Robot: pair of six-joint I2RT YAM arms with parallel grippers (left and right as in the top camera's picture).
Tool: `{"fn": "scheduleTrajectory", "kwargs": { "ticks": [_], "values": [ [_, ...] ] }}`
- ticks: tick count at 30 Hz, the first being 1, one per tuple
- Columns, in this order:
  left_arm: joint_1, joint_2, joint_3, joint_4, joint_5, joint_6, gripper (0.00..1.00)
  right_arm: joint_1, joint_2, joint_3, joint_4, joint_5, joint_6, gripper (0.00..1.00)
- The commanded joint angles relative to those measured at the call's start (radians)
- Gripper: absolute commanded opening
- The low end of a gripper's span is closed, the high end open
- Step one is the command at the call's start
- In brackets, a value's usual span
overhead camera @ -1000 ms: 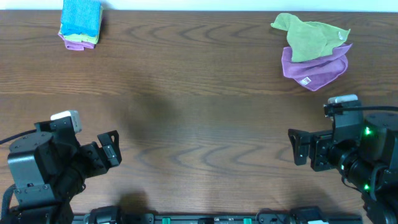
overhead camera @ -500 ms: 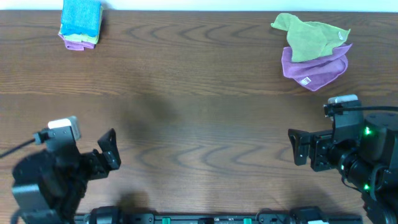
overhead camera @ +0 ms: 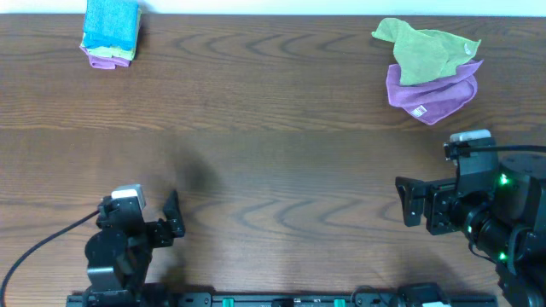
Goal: Fold the cloth
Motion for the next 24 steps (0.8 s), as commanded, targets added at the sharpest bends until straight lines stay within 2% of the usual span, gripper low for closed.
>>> {"fn": "scheduleTrajectory", "kwargs": {
  "ticks": [1,10,24],
  "values": [
    [-0.005,-0.05,-0.057,0.031,-0.018,-0.038,0.95,0.008,0.0,-0.001,-0.001,0.007,0.002,0.99],
    [-0.005,-0.148,-0.155,0.038,-0.019,-0.056,0.95,0.008,0.0,-0.001,-0.001,0.007,0.002,0.99],
    [-0.005,-0.149,-0.224,0.037,-0.018,-0.071,0.95,0.008,0.0,-0.001,-0.001,0.007,0.002,0.99]
  ]
}}
